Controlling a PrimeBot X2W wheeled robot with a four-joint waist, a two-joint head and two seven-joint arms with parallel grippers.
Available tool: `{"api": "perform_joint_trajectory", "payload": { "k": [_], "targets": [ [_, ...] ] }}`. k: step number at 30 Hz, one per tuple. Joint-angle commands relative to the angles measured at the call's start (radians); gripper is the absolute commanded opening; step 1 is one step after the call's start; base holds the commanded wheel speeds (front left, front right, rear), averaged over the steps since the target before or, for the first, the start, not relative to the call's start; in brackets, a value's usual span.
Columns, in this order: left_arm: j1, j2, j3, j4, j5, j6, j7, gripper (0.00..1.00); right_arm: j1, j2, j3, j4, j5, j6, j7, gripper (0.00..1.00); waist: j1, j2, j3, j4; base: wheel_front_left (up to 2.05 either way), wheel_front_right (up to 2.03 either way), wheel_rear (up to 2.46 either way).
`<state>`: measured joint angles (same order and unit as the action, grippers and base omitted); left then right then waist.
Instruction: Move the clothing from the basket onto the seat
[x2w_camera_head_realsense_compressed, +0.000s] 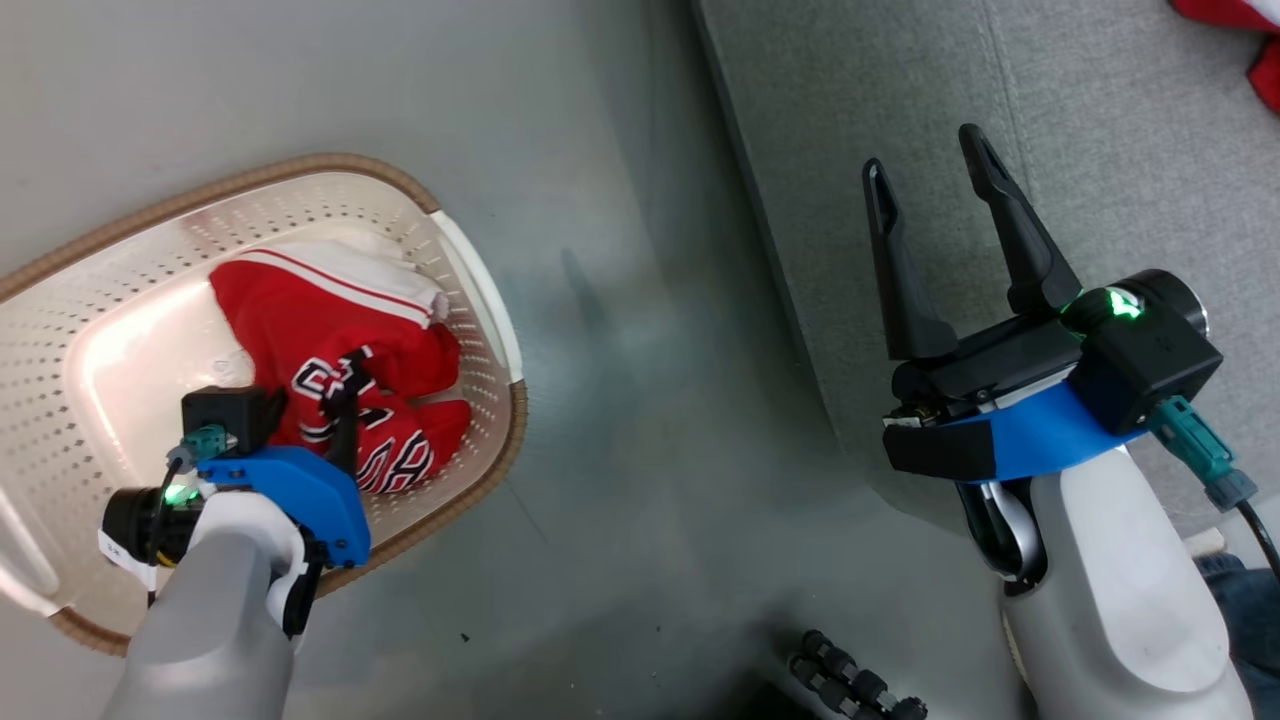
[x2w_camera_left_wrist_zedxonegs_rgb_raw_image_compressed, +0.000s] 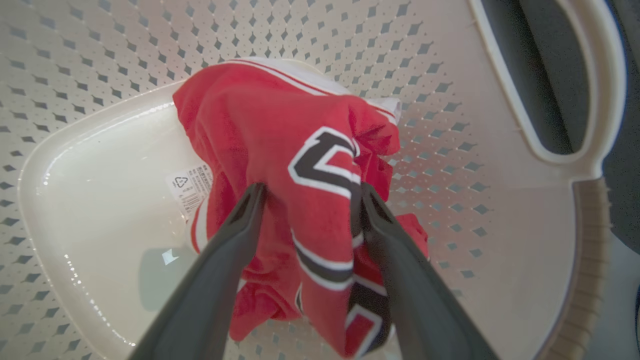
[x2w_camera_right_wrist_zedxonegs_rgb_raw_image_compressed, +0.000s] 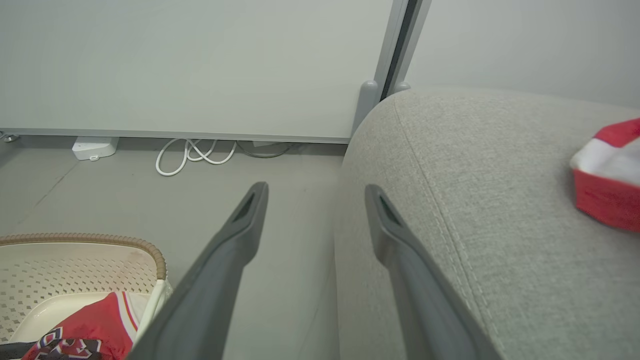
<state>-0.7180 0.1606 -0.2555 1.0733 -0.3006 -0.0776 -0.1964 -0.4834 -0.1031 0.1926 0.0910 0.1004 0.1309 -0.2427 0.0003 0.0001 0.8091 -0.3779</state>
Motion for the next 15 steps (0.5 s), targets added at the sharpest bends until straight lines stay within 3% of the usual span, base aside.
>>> {"api": "perform_joint_trajectory", "payload": {
  "k": [1, 3, 4, 5, 6, 15],
  "targets": [
    [-0.017, 0.013, 0.01, 0.014, -0.006, 0.014, 0.006, 1.0, -0.018, 0.009, 0.004, 0.005, 0.007, 0.0, -0.006, 1.0, -0.0003, -0.0001, 0.013, -0.018, 0.0, 0.0, 0.0],
    [-0.029, 0.012, 0.019, 0.038, -0.016, 0.035, 0.016, 1.0, -0.019, 0.015, 0.008, 0.017, 0.011, 0.0, -0.012, 1.0, -0.0003, -0.0001, 0.013, -0.024, 0.0, 0.0, 0.0],
    [-0.031, 0.011, 0.023, 0.051, -0.021, 0.043, 0.021, 0.82, -0.02, 0.016, 0.009, 0.021, 0.01, 0.0, -0.014, 1.0, -0.0003, -0.0001, 0.011, -0.025, 0.0, 0.0, 0.0],
    [-0.032, 0.012, 0.022, 0.061, -0.019, 0.048, 0.024, 0.16, -0.022, 0.017, 0.01, 0.026, 0.011, 0.0, -0.015, 1.0, -0.0003, -0.0001, 0.009, -0.026, 0.0, 0.0, 0.0],
    [-0.034, 0.012, 0.02, 0.069, -0.02, 0.047, 0.024, 0.0, -0.022, 0.019, 0.01, 0.031, 0.012, 0.0, -0.015, 1.0, -0.0003, -0.0001, 0.007, -0.027, 0.0, 0.0, 0.0],
    [-0.026, -0.008, 0.007, 0.121, -0.039, 0.017, 0.007, 0.0, -0.028, 0.02, 0.011, 0.065, 0.0, 0.0, -0.021, 1.0, -0.0003, -0.0001, -0.052, -0.013, 0.0, 0.0, 0.0]
  ]
}}
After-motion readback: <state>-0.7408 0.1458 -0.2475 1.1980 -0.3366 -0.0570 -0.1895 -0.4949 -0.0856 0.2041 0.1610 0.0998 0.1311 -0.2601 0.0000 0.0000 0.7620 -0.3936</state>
